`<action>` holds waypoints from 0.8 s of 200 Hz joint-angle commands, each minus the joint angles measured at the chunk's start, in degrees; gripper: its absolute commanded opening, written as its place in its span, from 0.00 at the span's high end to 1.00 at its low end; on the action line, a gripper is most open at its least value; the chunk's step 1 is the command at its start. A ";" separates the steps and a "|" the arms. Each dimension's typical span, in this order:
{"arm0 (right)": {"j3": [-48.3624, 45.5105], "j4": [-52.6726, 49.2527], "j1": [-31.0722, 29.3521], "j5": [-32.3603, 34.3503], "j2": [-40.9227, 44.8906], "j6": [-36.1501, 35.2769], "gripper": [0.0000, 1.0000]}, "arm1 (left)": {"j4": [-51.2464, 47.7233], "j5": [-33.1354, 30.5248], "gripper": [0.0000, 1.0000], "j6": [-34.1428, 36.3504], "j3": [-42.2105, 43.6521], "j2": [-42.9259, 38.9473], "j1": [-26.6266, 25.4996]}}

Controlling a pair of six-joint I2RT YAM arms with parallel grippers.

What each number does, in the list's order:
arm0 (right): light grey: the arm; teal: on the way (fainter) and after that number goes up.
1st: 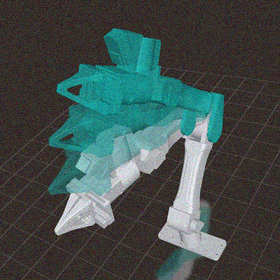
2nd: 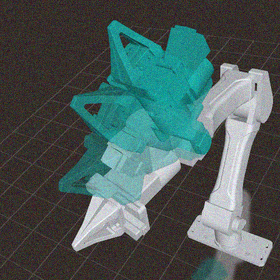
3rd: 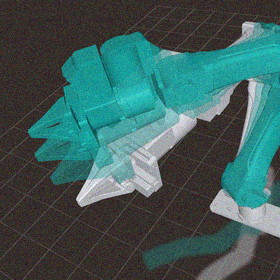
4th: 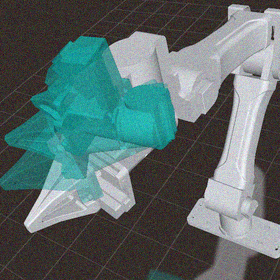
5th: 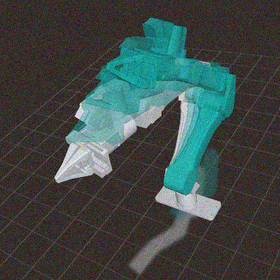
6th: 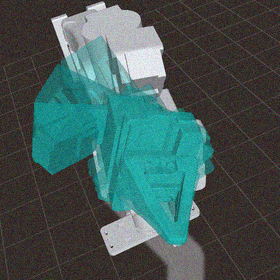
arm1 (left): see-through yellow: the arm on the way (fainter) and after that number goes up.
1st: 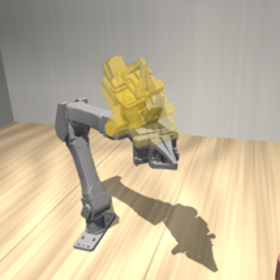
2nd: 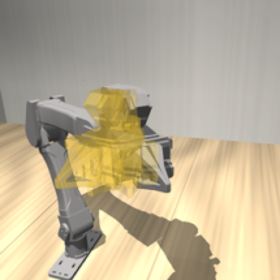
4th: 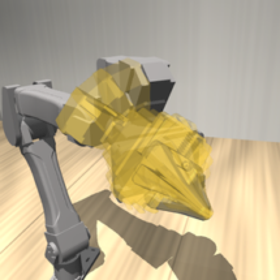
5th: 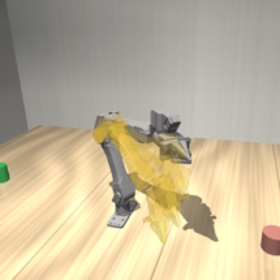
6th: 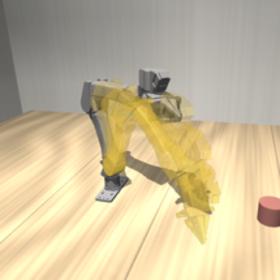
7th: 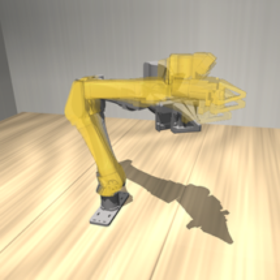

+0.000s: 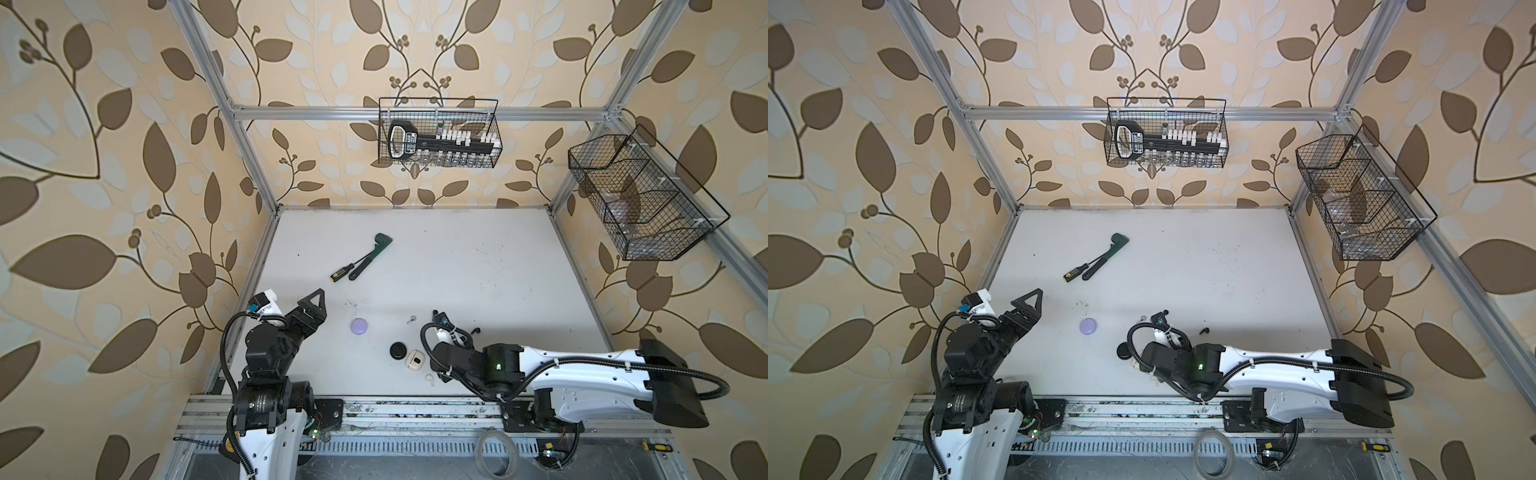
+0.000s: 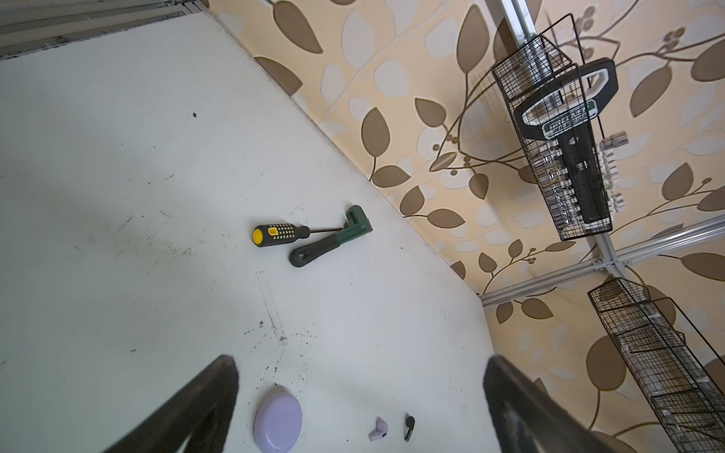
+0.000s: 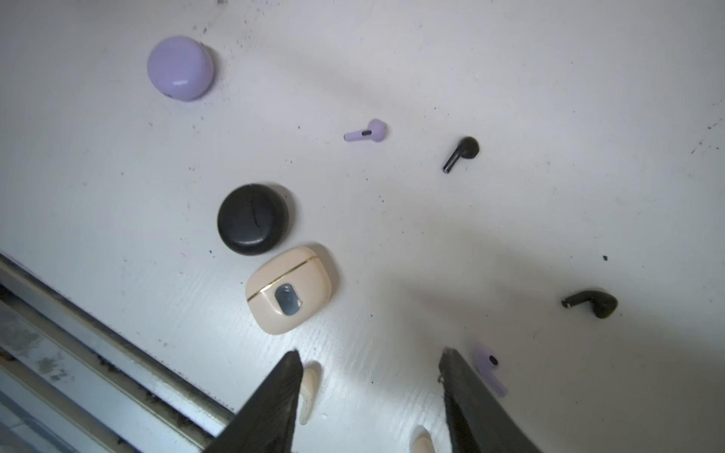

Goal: Insert the wireless bluetooth earbuds into the charging case
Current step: 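Lower the right gripper and grasp the cream charging case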

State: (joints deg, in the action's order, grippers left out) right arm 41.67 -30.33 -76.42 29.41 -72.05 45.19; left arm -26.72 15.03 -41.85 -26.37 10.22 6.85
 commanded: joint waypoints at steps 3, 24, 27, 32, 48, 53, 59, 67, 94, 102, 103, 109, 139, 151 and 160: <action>-1.18 0.22 -1.27 -1.42 -2.73 1.47 0.42 | 0.37 3.37 0.01 1.90 -0.03 4.71 0.35; -1.55 2.31 -1.23 -2.66 -6.47 0.99 0.42 | 0.58 6.16 0.01 3.53 -1.28 10.05 0.29; -1.44 2.45 -1.16 -2.64 -7.10 0.94 0.42 | 0.66 6.38 0.01 3.73 -1.42 10.67 0.34; -1.19 2.79 -1.02 -2.77 -7.99 0.79 0.42 | 1.11 6.94 0.01 3.86 -1.40 11.54 0.29; -0.51 4.12 -0.74 -3.23 -10.49 -0.02 0.42 | 2.26 8.03 0.01 3.96 -1.01 13.18 0.38; -0.37 4.62 -0.47 -3.51 -11.11 -0.34 0.42 | 2.42 8.17 0.01 4.05 -0.94 13.32 0.33; -0.15 5.26 -0.18 -3.98 -11.77 -0.81 0.42 | 2.63 8.31 0.01 4.13 -0.92 13.30 0.35; 0.02 6.15 0.32 -4.55 -12.74 -1.31 0.42 | 2.76 8.47 0.01 4.18 -0.81 12.89 0.28; 1.18 8.11 1.71 -6.48 -15.82 -2.60 0.42 | 1.90 7.34 0.01 4.29 -0.70 10.27 0.37; 1.75 8.50 1.78 -6.86 -16.58 -3.07 0.40 | 1.68 6.83 0.01 4.33 -0.63 9.39 0.35; 1.84 8.56 1.79 -6.88 -16.74 -3.08 0.40 | 1.59 6.80 0.01 4.32 -0.62 9.26 0.31; 2.28 8.76 1.80 -7.19 -17.48 -3.40 0.39 | 1.30 6.33 0.01 4.24 -0.63 8.60 0.33; 4.97 9.23 1.88 -7.87 -20.99 -4.67 0.35 | 0.40 4.56 0.01 4.39 -0.61 6.37 0.32; 6.01 9.02 2.02 -7.65 -22.27 -5.05 0.35 | 0.20 4.57 0.01 4.36 -0.74 6.07 0.31; 6.84 8.81 2.23 -7.36 -23.22 -5.24 0.34 | 0.06 4.65 0.01 4.39 -0.93 6.01 0.37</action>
State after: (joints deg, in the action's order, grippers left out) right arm 46.13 -21.50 -74.63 22.39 -92.86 41.06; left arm -26.83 20.49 -38.87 -26.37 16.91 6.85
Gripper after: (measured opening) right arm 0.652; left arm 0.989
